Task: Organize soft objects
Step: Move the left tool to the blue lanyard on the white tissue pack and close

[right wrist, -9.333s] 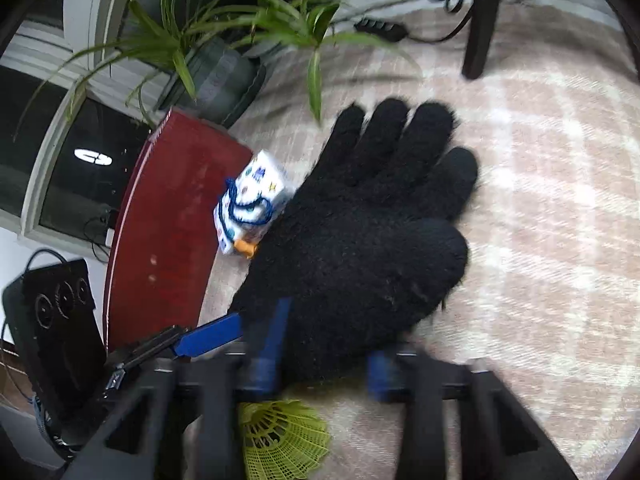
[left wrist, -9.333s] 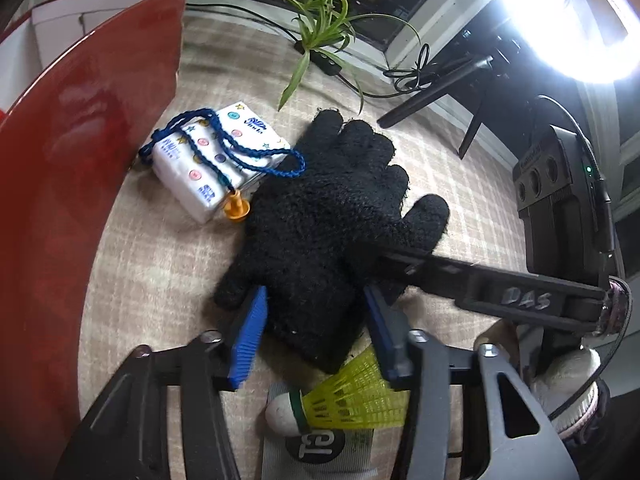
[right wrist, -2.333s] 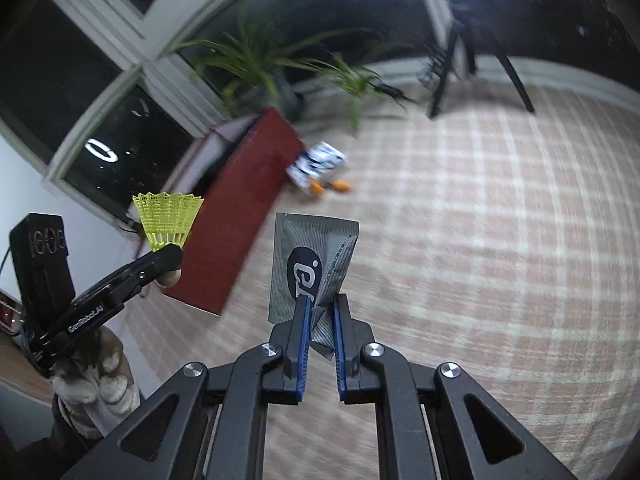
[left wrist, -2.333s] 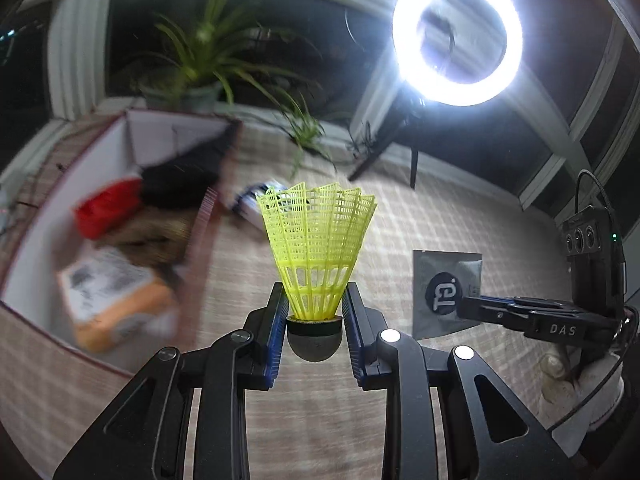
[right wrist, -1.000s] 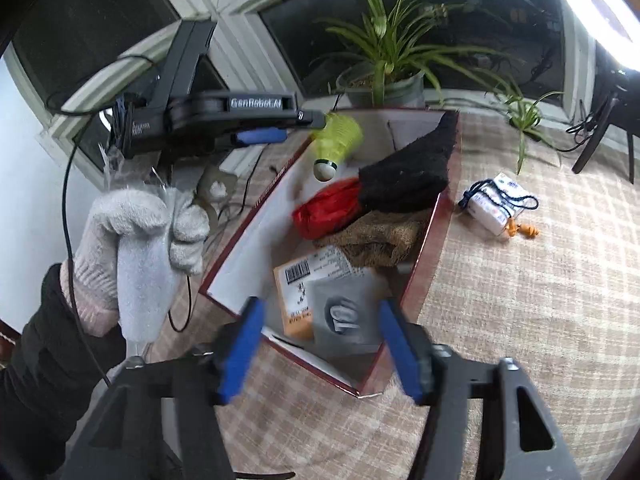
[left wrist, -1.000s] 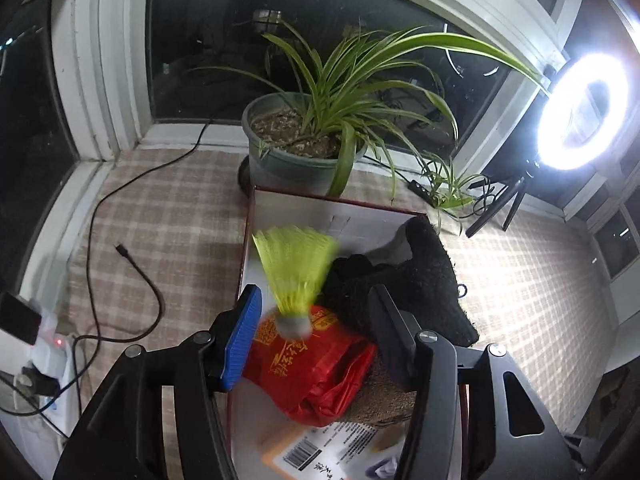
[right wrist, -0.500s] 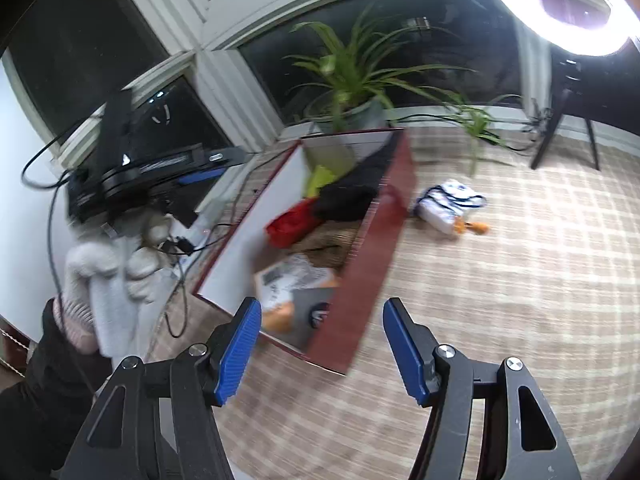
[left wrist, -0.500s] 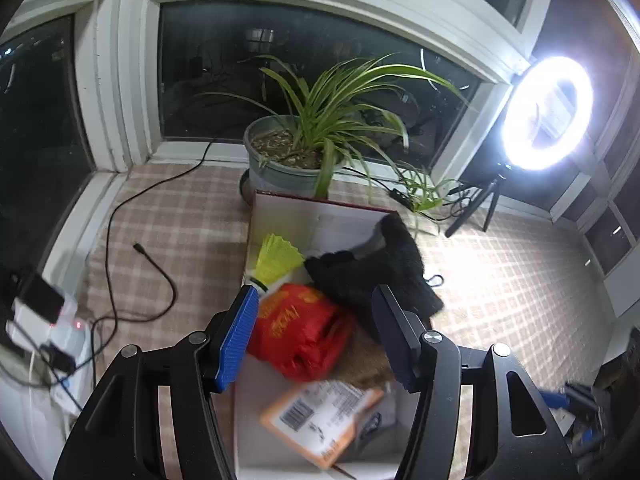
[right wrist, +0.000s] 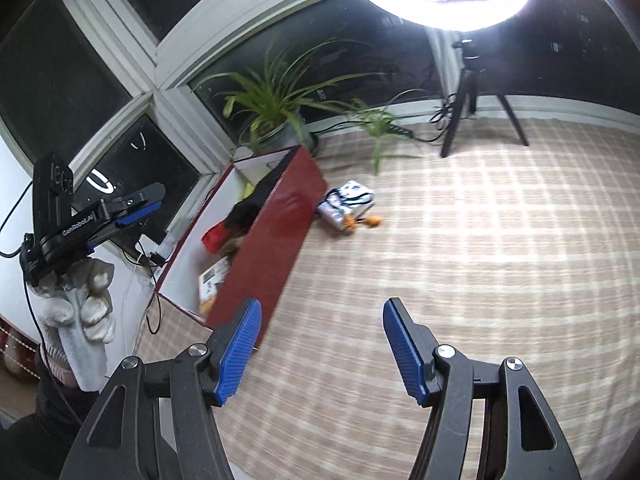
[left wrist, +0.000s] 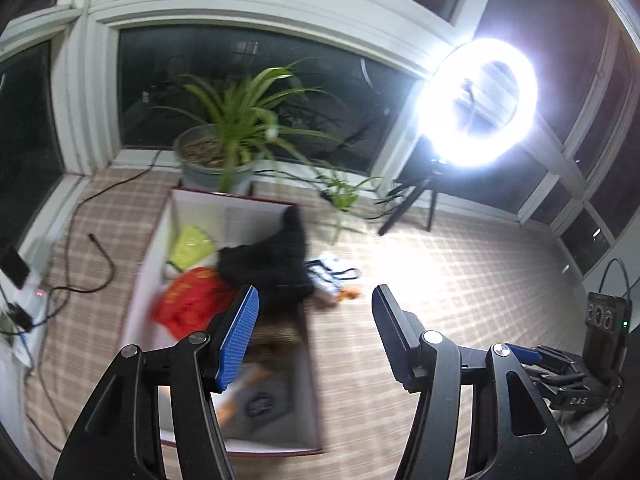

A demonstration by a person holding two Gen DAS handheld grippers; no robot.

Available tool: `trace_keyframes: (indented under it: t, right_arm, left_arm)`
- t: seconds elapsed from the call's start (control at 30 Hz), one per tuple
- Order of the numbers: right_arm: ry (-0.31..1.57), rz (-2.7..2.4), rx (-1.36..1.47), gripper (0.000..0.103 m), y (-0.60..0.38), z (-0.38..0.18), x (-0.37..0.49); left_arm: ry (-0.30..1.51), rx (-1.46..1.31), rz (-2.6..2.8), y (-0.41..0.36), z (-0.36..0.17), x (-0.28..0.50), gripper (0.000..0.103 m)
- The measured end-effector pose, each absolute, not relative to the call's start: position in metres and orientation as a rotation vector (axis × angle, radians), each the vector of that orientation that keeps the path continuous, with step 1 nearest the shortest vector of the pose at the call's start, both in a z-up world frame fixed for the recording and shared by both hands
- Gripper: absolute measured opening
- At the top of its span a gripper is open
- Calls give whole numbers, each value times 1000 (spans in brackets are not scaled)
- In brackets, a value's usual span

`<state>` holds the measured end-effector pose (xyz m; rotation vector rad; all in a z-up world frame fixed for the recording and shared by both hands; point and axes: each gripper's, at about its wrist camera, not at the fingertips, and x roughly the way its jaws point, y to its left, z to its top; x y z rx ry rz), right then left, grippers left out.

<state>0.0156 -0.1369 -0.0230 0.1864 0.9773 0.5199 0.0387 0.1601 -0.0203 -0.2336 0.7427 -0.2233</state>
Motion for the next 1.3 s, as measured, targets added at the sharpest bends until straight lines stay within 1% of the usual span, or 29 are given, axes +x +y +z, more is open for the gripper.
trace_keyframes:
  t: [0.2,0.37,0.4,0.43,0.5,0.53,0.6,0.8,0.9,1.3]
  right_arm:
    - [959,535,152,60,-177,-17,33]
    - [958,553,172,60,-206,-23,45]
    - [961,558,176,60,-211,-25,47]
    - [963,563,179,60,-215,-26,49]
    - [966,569,184,60,-224,-31,54]
    - [967,570,189,60,-228,-33,55]
    - [970,576,213,60,-238,-37,61]
    - [967,574,281,60,-262,-50,79]
    - [977,571,323,60,-273,-61,88]
    - [1010,547,418,60,-302,-89,100]
  left_arm:
    - [753,-286,-223,109,-28,47,58]
    - [788,-277,-206,67,-38,76,58]
    - [797,-269,-194,62,-40,84,55]
    - [806,-263,-178,57,-43,90,47]
    - [844,-280,-153,53,-50,114,39]
    - [859,-286,-143,51,-53,121,29]
    - [886,-268,-83,50,-63,143,21]
    - [994,-158,25,36,-97,200,20]
    - [1034,-81,72,28,-112,220,17]
    - [1116,84,209,14,-162,264,17]
